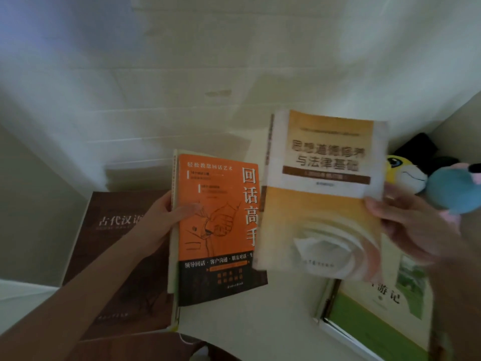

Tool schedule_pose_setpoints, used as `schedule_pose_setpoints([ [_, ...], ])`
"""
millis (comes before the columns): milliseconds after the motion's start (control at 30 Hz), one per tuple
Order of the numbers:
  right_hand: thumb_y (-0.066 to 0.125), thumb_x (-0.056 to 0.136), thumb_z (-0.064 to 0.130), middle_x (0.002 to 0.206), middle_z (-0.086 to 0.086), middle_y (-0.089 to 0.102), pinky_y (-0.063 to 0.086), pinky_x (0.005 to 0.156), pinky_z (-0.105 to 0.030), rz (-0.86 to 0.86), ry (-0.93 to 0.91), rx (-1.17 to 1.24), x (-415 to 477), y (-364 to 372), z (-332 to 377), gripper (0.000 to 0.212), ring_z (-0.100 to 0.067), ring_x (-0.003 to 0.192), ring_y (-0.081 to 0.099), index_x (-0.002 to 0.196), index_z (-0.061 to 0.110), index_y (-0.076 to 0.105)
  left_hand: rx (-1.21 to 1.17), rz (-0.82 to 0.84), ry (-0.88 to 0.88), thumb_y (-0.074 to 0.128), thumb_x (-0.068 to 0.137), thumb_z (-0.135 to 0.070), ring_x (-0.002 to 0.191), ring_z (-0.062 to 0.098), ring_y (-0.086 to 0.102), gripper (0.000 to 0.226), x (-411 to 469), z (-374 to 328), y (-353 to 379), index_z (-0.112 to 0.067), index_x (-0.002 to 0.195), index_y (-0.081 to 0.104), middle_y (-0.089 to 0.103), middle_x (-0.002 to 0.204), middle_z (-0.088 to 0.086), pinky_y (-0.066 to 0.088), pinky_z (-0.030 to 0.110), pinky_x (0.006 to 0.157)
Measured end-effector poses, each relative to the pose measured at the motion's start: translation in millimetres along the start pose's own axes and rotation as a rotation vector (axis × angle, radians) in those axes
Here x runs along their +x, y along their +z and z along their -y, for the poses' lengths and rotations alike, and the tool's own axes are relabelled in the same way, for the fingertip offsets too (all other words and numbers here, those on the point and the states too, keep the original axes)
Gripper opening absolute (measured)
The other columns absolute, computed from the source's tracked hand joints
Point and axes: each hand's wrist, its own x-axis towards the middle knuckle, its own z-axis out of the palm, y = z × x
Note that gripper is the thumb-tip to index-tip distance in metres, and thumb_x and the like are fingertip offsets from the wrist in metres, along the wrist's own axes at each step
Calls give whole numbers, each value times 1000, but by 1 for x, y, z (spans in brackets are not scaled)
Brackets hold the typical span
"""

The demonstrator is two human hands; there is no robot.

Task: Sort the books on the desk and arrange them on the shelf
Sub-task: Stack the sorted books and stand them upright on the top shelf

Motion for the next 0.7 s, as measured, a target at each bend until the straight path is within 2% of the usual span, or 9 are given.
schedule_pose_setpoints([
  [167,84,64,17,114,-15,70,59,74,-30,36,65,-59,34,39,-53,64,-28,99,69,123,3,63,-78,63,13,90,25,-58,88,21,72,100,-2,-2,14,-26,113,55,74,99,0,57,28,61],
  [333,75,67,12,113,-12,71,60,74,-33,-30,90,-65,45,55,-83,55,-30,99,70,121,7,65,-45,93,12,88,26,-61,91,18,71,103,-2,1,17,-27,116,51,73,101,-4,57,26,64],
  [500,73,75,7,116,-10,70,59,81,-39,-63,47,-83,43,65,-94,48,-30,102,69,122,10,65,-40,94,1,87,26,-62,90,16,71,102,-2,1,16,-25,114,52,73,99,-5,57,24,64],
  [700,73,78,6,111,-3,72,58,83,-33,-62,-98,-193,38,72,-101,45,-23,99,69,120,21,66,-101,58,-43,88,33,-59,97,25,69,105,-3,10,12,-19,123,52,71,109,6,58,30,68],
])
